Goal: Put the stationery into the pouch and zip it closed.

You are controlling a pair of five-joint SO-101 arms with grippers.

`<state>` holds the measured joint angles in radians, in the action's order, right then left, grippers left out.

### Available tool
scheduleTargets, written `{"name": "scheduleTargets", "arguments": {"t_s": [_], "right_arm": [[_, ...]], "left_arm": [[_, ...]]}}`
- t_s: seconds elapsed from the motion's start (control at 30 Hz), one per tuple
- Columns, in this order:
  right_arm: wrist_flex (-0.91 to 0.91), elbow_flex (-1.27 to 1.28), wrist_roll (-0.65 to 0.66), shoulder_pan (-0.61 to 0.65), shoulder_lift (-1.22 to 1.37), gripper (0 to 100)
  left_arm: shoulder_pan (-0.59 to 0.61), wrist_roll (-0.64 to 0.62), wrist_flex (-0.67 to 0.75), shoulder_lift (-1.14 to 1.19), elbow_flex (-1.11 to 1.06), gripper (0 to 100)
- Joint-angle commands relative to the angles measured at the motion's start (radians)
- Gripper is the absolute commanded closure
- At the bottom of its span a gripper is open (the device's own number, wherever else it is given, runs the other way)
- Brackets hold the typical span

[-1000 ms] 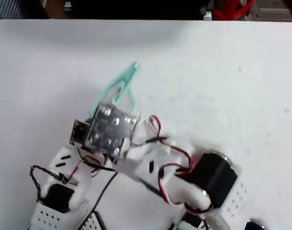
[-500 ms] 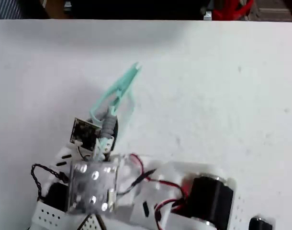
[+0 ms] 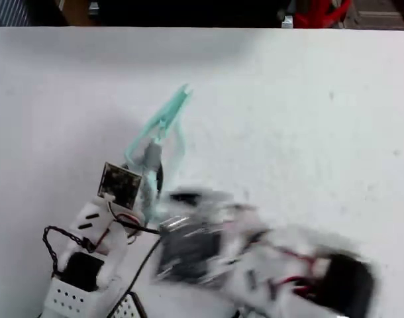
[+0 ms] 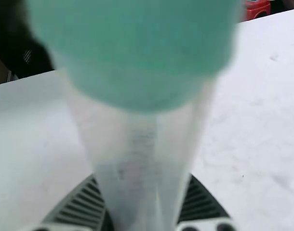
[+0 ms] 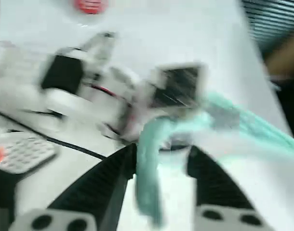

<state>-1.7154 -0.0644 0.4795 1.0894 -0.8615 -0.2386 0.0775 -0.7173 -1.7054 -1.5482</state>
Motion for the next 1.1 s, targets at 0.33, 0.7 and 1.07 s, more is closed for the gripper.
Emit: {"name": "scheduleTargets", "arguments": {"t_s": [0.33,0.7,1.07], "right_arm": [[-0.007,0.152,0.288,-0.443,-0.305,69.7],[0.357,0.262,-0.114,-0.404,-0.107,69.7],[0.556,0.508,-0.021,-0.219,-0.015,69.7]], "left_arm": [[-0.005,0.011,0.025,-0.015,0.017,98],[-0.012,0.011,0.021,-0.015,0.015,98],[-0.005,0.011,0.02,-0.015,0.014,98]]}}
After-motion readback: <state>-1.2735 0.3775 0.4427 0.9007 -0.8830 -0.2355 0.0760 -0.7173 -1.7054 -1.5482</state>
